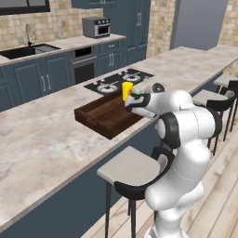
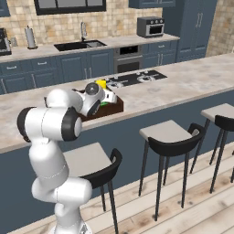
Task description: There is a tray on the dining counter. Grab the cup, mug, and pitcher and place them on the tray. The pitcher may be placed next to the tray if it cannot fit the tray.
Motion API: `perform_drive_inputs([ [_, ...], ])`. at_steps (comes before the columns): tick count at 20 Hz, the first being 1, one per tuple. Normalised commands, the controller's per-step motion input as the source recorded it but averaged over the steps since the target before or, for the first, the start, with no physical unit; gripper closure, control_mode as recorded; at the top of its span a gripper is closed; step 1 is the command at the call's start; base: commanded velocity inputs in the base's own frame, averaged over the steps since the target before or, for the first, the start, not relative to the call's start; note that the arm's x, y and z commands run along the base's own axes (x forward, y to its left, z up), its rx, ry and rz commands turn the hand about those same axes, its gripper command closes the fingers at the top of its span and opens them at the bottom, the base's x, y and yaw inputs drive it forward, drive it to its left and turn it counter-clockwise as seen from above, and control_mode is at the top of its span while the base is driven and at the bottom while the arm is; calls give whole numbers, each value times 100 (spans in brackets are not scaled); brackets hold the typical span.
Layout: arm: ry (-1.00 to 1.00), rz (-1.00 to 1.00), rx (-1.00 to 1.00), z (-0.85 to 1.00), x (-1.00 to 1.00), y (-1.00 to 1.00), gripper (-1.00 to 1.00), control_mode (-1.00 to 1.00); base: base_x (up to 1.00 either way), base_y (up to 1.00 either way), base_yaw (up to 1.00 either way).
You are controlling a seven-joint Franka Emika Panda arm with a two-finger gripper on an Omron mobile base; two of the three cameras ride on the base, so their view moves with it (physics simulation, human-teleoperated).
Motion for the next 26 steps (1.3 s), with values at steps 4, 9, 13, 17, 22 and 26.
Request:
perform_drive_inputs([
  [4, 0, 0, 0, -6, 23, 0, 100, -100, 0, 0, 0],
  [9, 0, 0, 0, -12, 27, 0, 100, -100, 0, 0, 0],
  [13, 0, 0, 0, -32, 16, 0, 100, -100, 0, 0, 0],
  [17, 0, 0, 0, -37, 0, 0, 100, -100, 0, 0, 0],
  [22, 0, 0, 0, -9, 0, 0, 100, -100, 0, 0, 0],
  [26, 0, 0, 0, 0, 0, 0, 100, -100, 0, 0, 0],
])
